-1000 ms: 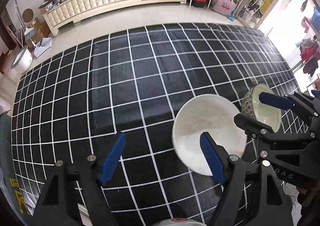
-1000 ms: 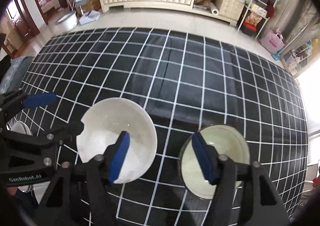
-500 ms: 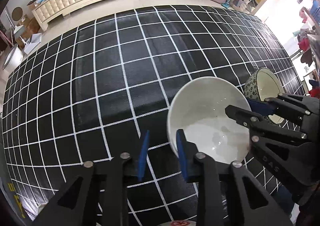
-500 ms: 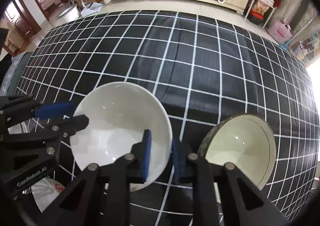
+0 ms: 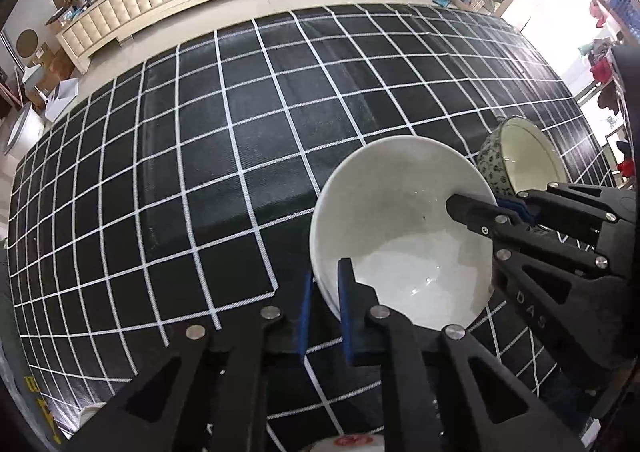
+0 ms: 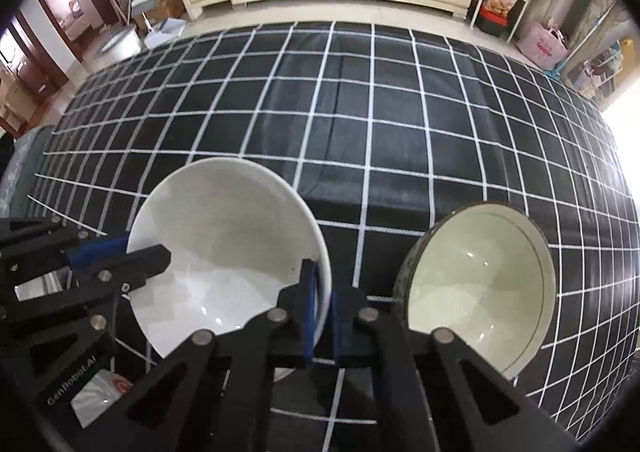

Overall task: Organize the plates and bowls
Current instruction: 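Lift the cream bowl with both grippers and carry it to the white bowl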

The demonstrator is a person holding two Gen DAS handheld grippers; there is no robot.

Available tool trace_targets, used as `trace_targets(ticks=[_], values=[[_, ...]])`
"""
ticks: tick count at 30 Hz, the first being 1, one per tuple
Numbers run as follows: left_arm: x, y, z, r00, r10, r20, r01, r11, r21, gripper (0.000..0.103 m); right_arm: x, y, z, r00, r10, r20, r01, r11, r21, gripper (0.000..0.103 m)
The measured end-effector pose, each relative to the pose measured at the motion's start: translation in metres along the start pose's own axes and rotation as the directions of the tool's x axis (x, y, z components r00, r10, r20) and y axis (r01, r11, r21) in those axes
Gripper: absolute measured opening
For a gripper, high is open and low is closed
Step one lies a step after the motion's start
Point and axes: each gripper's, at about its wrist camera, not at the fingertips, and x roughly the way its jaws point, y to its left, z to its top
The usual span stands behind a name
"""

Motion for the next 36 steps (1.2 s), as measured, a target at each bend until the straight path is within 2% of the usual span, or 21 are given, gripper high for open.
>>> trace_targets(ticks=[7,14,21,27,36], values=[[-0.047,0.002,-0.015,0.998,0.025,0.059,-0.025,1.000,-0.004,0.011,-0.044,0.017,0.001,0.998,0.023,0.066,-0.022,0.999,-0.024,0.008],[-0.105,-0.001,-0.045,0.991,0.065,0.120,-0.063,0.998,-0.022,0.011,-0.089,0.038,-0.006,0.991,0.044,0.123,-0.037,0.997,-0.062,0.008],[-0.145,-0.006,-0.073,0.982,0.082,0.169,-0.076,0.996,-0.044,0.011,-0.123,0.061,-0.029,0.983,0.045,0.177,-0.027,0.994,-0.104,0.008],[-0.147,0.001,-0.110,0.984,0.092,0.153,-0.082,0.994,-0.071,0.011,-0.122,0.078,-0.051,0.987,0.057,0.153,-0.038,0.992,-0.123,0.008],[-0.122,0.008,-0.154,0.994,0.083,0.074,-0.075,0.992,-0.102,0.011,-0.096,0.100,-0.086,0.996,0.049,0.077,-0.038,0.989,-0.140,0.008]])
